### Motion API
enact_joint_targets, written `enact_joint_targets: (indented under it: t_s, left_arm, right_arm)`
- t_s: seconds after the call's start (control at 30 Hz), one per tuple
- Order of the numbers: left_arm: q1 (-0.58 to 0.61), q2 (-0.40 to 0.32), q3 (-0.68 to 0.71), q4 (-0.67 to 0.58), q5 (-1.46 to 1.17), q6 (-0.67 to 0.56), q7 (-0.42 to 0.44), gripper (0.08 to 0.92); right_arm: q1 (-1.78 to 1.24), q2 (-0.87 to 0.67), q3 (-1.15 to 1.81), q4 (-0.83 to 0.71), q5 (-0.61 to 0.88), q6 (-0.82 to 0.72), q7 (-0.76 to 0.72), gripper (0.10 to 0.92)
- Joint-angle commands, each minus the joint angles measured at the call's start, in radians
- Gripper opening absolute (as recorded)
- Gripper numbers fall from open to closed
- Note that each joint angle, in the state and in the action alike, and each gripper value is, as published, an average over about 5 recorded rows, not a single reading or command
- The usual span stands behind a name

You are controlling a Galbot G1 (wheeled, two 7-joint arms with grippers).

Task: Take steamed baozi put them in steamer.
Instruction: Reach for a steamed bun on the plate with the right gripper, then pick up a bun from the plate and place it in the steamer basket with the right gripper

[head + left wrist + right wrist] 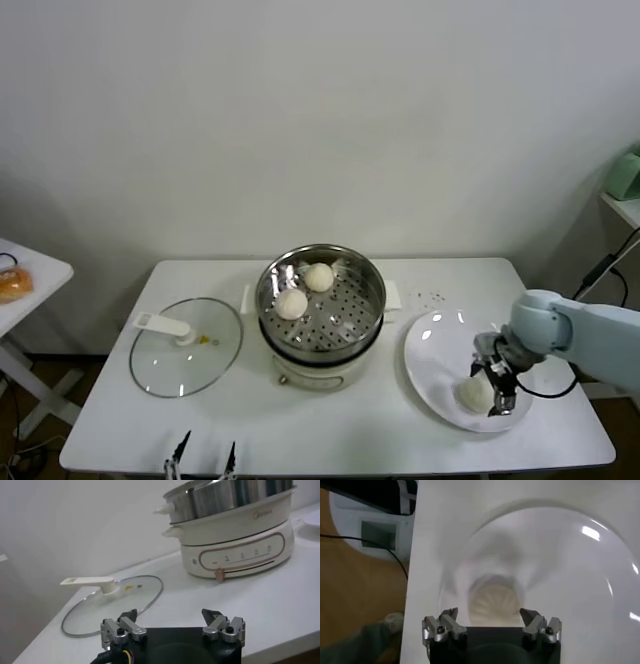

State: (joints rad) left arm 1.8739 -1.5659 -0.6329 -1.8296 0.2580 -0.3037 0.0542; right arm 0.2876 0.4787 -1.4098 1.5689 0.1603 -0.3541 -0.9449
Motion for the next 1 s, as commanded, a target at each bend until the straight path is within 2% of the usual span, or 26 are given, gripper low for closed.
enact_joint_targets:
  t_s: [0.03, 0.2, 0.4, 0.7, 1.0]
  left_arm:
    - [-0.001, 0.001, 0.002, 0.0, -0.001, -0.001, -0.001, 0.823]
    - [0.001, 0.002, 0.007, -0.002, 0.001, -0.005, -0.003, 0.823]
    - [0.006, 0.004, 0.009, -0.006, 0.004, -0.008, -0.005, 0.823]
    - [0.011, 0.006, 0.005, -0.008, 0.007, -0.011, -0.005, 0.823]
    - [0.011, 0.003, 0.003, -0.008, 0.01, -0.011, -0.005, 0.823]
  right_arm:
    - [-0.091, -0.01, 0.074, -0.006, -0.039, -0.001, 0.014, 0.753]
    - [-0.074, -0.016, 0.085, 0.005, -0.049, 0.003, 0.019, 0.612]
    - [0.109, -0.022, -0.005, 0.064, -0.04, 0.032, 0.004, 0.514]
    - [0.723, 0.099, -0.331, 0.136, 0.127, 0.164, -0.069, 0.501]
    - [0.9, 0.285, -0.19, 0.151, 0.208, 0.379, -0.117, 0.503]
